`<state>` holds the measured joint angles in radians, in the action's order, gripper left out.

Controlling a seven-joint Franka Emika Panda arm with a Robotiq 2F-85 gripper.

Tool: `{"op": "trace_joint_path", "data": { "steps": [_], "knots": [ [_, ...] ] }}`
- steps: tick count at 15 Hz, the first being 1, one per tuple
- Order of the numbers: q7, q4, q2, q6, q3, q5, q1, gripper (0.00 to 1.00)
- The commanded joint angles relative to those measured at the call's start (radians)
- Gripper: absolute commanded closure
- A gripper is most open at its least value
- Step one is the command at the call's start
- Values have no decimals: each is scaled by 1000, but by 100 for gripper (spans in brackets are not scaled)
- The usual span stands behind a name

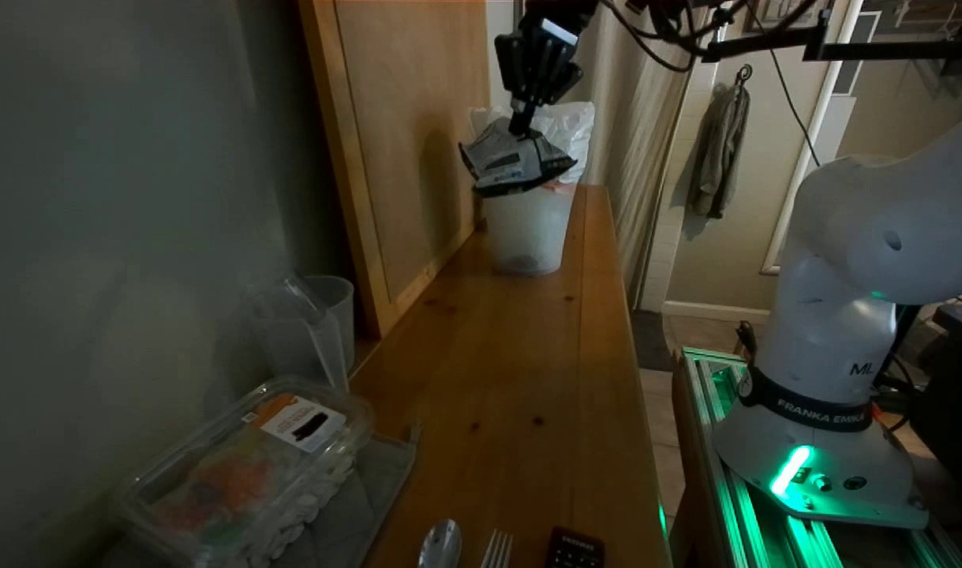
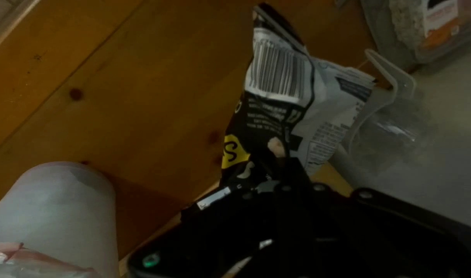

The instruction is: Pour the contents from the black packet into the bin

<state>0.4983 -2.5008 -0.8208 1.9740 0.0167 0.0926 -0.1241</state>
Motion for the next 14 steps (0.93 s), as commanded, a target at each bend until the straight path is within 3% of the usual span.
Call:
{"op": "trace_joint_path", "data": {
  "steps": [1,6,7,14],
  "knots": [
    [-20,77,-2,-43,53,77,-41,100],
    [-5,137,-6,-51,119,168,-90,100],
    [-18,110,3,-27,86,137,-98,99],
    [-17,128,3,-31,102,157,-109,99]
  ]
}}
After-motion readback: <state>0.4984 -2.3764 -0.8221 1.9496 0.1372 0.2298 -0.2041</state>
